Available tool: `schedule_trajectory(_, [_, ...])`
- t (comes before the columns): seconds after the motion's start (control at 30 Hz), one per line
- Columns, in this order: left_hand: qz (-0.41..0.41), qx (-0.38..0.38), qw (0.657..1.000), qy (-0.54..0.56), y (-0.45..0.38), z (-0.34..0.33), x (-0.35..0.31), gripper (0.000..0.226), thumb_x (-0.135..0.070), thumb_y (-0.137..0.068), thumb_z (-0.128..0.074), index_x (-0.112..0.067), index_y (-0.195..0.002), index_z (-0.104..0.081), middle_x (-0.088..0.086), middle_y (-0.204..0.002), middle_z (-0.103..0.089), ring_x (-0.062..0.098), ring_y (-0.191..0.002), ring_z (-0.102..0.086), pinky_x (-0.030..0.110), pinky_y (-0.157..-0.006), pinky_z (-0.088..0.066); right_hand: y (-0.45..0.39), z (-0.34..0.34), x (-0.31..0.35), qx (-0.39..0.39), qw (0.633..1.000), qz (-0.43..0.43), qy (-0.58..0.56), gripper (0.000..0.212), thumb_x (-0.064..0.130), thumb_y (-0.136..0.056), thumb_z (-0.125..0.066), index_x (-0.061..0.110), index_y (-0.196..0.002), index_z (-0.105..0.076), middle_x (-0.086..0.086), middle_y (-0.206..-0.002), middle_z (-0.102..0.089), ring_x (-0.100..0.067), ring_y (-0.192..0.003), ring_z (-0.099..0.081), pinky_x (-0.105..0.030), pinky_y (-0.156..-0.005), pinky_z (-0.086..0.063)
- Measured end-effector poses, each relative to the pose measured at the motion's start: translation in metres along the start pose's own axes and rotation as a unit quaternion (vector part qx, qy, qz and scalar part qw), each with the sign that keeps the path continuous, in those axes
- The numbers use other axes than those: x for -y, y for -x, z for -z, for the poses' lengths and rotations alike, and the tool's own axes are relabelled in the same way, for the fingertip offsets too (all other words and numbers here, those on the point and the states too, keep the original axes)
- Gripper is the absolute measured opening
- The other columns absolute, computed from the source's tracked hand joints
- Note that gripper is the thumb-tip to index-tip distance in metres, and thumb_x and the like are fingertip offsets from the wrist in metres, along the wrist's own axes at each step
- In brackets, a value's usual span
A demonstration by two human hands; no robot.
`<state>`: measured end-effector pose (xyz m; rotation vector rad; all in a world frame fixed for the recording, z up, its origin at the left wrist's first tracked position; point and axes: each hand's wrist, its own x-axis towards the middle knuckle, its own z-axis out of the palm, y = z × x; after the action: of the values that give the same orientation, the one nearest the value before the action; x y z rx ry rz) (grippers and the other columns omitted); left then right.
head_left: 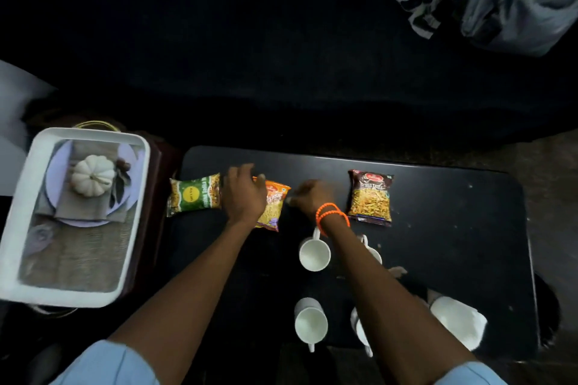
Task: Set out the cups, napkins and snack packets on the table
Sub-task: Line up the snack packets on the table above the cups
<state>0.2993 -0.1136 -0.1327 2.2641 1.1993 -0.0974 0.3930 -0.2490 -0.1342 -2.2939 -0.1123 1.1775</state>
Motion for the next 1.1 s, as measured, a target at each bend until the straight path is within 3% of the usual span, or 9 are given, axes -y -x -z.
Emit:
schedule_trajectory(0.07, [0.088, 0.094, 0.992, 0.007, -0.003, 0.007, 0.026, 0.04, -0.042, -0.101, -0.055, -0.007, -0.114, -0.067, 0.018, -0.117, -0.065, 0.038, -0.11, -0.061, 0.045, -0.091, -0.051, -0.005, -0.024, 0.013, 0.044, 0.998, -0.043, -0.006, 0.042, 0.034, -0.075, -0.086, 0.003, -0.101, -0.073, -0.014, -0.106, -0.074, -0.03, -0.099, -0.068, -0.035, -0.085, -0.053])
schedule_trajectory(0.13, [0.122, 0.186, 0.972, 0.071, -0.003, 0.009, 0.041, 0.044, -0.045, -0.102, -0.054, -0.003, -0.099, -0.071, 0.018, -0.1, -0.071, 0.038, -0.098, -0.066, 0.045, -0.084, -0.052, -0.008, -0.041, 0.02, 0.054, 0.997, -0.054, -0.011, 0.038, 0.036, -0.073, -0.087, 0.008, -0.087, -0.065, -0.012, -0.097, -0.066, -0.027, -0.09, -0.062, -0.035, -0.08, -0.05])
schedule_trajectory(0.17, [0.13, 0.209, 0.963, 0.111, -0.001, 0.008, 0.045, 0.042, -0.043, -0.101, -0.058, -0.004, -0.102, -0.073, 0.015, -0.098, -0.072, 0.036, -0.095, -0.067, 0.043, -0.084, -0.053, -0.009, -0.046, 0.023, 0.05, 0.997, -0.051, -0.027, 0.034, 0.032, -0.073, -0.088, 0.012, -0.083, -0.062, -0.011, -0.095, -0.064, -0.025, -0.088, -0.06, -0.034, -0.081, -0.052])
schedule_trajectory(0.3, [0.111, 0.205, 0.953, 0.194, 0.004, -0.001, 0.035, 0.044, -0.035, -0.091, -0.075, -0.01, -0.126, -0.068, 0.006, -0.114, -0.073, 0.017, -0.097, -0.063, 0.029, -0.086, -0.049, -0.007, -0.042, 0.022, -0.009, 0.989, -0.074, -0.129, 0.029, 0.015, -0.069, -0.091, 0.012, -0.089, -0.07, -0.015, -0.105, -0.075, -0.029, -0.095, -0.07, -0.046, -0.09, -0.059])
schedule_trajectory(0.47, [0.046, 0.221, 0.947, 0.227, 0.006, -0.024, -0.011, 0.039, -0.026, -0.092, -0.075, -0.009, -0.126, -0.069, 0.01, -0.12, -0.075, 0.017, -0.1, -0.067, 0.028, -0.086, -0.05, -0.007, 0.006, -0.003, -0.083, 0.98, -0.062, -0.171, 0.05, 0.009, -0.068, -0.091, 0.003, -0.112, -0.068, -0.016, -0.101, -0.073, -0.03, -0.092, -0.071, -0.044, -0.088, -0.06])
schedule_trajectory(0.6, [0.014, 0.225, 0.955, 0.19, 0.011, -0.045, -0.04, 0.032, -0.013, -0.095, -0.068, -0.006, -0.126, -0.069, 0.013, -0.12, -0.075, 0.025, -0.11, -0.069, 0.028, -0.089, -0.05, -0.008, 0.032, -0.027, -0.116, 0.983, -0.078, -0.119, 0.055, 0.021, -0.068, -0.092, 0.007, -0.115, -0.068, -0.011, -0.108, -0.072, -0.027, -0.097, -0.069, -0.035, -0.085, -0.057])
schedule_trajectory(0.67, [0.019, 0.216, 0.965, 0.147, 0.011, -0.052, -0.044, 0.034, -0.012, -0.096, -0.066, -0.009, -0.13, -0.066, 0.013, -0.123, -0.073, 0.029, -0.114, -0.067, 0.035, -0.098, -0.053, -0.01, 0.034, -0.034, -0.108, 0.987, -0.094, -0.075, 0.056, 0.025, -0.068, -0.093, 0.008, -0.115, -0.069, -0.011, -0.112, -0.073, -0.027, -0.102, -0.069, -0.032, -0.089, -0.055])
schedule_trajectory(0.97, [-0.003, 0.221, 0.97, 0.104, 0.005, -0.059, -0.037, 0.046, -0.013, -0.096, -0.067, -0.012, -0.141, -0.057, 0.011, -0.128, -0.07, 0.027, -0.118, -0.066, 0.042, -0.102, -0.055, -0.014, 0.024, -0.045, -0.103, 0.988, -0.106, -0.048, 0.053, 0.028, -0.064, -0.095, 0.007, -0.106, -0.07, -0.012, -0.106, -0.075, -0.02, -0.084, -0.065, -0.026, -0.077, -0.051])
schedule_trajectory(1.1, [-0.016, 0.218, 0.968, 0.121, 0.002, -0.044, -0.027, 0.042, -0.019, -0.093, -0.071, -0.012, -0.134, -0.063, 0.01, -0.12, -0.073, 0.028, -0.112, -0.068, 0.042, -0.1, -0.055, -0.011, 0.028, -0.031, -0.103, 0.99, -0.099, -0.004, 0.063, 0.026, -0.065, -0.094, 0.004, -0.117, -0.066, -0.016, -0.114, -0.072, -0.03, -0.101, -0.069, -0.03, -0.084, -0.051])
